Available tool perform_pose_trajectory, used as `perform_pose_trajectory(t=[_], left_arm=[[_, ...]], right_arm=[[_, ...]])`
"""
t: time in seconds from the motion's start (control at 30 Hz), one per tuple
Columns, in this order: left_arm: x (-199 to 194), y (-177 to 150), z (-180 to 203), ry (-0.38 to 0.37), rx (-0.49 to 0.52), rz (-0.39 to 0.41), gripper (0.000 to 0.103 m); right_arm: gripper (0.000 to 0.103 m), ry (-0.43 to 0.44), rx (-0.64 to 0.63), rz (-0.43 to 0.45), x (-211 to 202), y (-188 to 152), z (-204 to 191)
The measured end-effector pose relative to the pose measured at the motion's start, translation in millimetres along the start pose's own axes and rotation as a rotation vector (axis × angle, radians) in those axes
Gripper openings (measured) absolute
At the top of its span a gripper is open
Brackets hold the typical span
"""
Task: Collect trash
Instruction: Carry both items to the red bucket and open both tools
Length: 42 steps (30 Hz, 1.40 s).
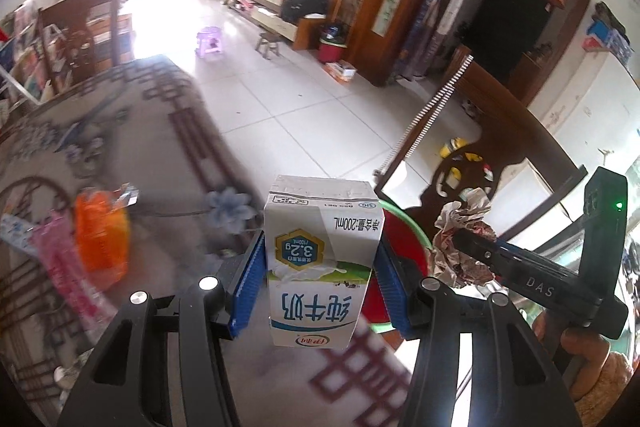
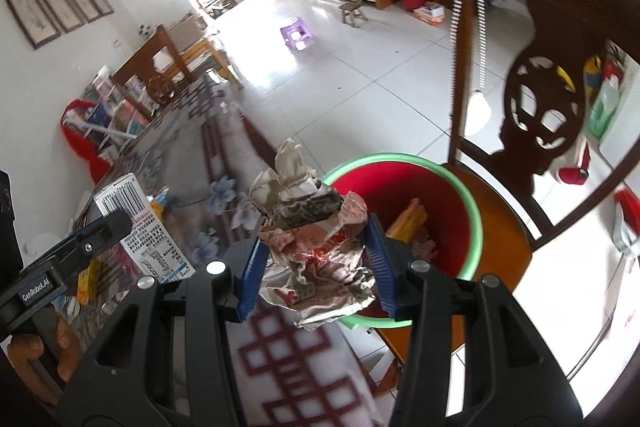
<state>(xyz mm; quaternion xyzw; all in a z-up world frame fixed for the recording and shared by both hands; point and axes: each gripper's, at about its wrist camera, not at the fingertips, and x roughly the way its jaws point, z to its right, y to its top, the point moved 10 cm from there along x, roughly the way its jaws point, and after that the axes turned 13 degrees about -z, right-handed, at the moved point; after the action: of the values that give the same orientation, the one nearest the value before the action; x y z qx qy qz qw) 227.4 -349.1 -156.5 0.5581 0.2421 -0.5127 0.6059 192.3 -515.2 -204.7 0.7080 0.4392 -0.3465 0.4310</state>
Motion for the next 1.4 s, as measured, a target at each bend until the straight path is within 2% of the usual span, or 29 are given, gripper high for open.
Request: perform_pose_trajectory(t=[0.17,0.23,0.27,0.3,0.33,0.37,0.4,0.6,0.83,0.97,1.07,1.23,1.4], left_arm=[[17.1,9.9,32.3,-0.032,0.059,-0.022,0.050],[20.9,13.4,40.2,-0.038,0.074,-0.026,0.051],[23.4,15.8,46.1,-0.045,0.085,-0.028,0.051],[25.9,17.9,50.9,-0.054,0.092,-0.033,0.054],[28.2,19.2,53.8,-0.059,0.094,-0.040,0.061],[30.2,20.8,56.8,-0.062,0.091,-0.037,0.074],[29.7,21.9,57.8,-0.066,0.086,-0.027,0.075],[30.4,19.3,51.1,-0.053,0.071,-0.036,0.075],[11.7,10.6,14.3,-0.005,0.005,-0.004,0.075],[-3.3,-6.1,-33.9,0.061,-0.083,0.012,0.075],[-16.0,-23.8,-88.6,0.139,-0.166,0.011,0.075],[-58.0,-69.5,-220.1,0.353,-0.331,0.002,0.077],[-105.7,-114.4,-338.8,0.609,-0.381,-0.034,0.078]], right_arm=[[0.046,-0.024,0.029,0.003,-2.2,1.6,23.0],[0.048,-0.032,0.029,0.009,-3.5,3.1,27.6],[0.052,-0.038,0.033,0.013,-4.6,4.0,30.6],[0.060,-0.041,0.041,0.015,-4.8,4.6,33.5],[0.062,-0.038,0.051,0.017,-5.1,5.7,36.9],[0.062,-0.031,0.060,0.019,-5.8,5.3,40.1],[0.062,-0.027,0.065,0.019,-5.8,5.5,41.8],[0.062,-0.026,0.076,0.020,-8.6,4.5,46.7],[0.062,-0.017,0.041,0.000,-3.1,1.7,27.5],[0.062,-0.009,-0.002,-0.014,2.8,-0.1,5.0],[0.064,-0.001,-0.036,-0.027,8.5,-2.0,-13.8],[0.064,0.013,-0.087,-0.048,18.5,-9.6,-49.6],[0.064,0.017,-0.129,-0.068,27.4,-23.8,-87.9]])
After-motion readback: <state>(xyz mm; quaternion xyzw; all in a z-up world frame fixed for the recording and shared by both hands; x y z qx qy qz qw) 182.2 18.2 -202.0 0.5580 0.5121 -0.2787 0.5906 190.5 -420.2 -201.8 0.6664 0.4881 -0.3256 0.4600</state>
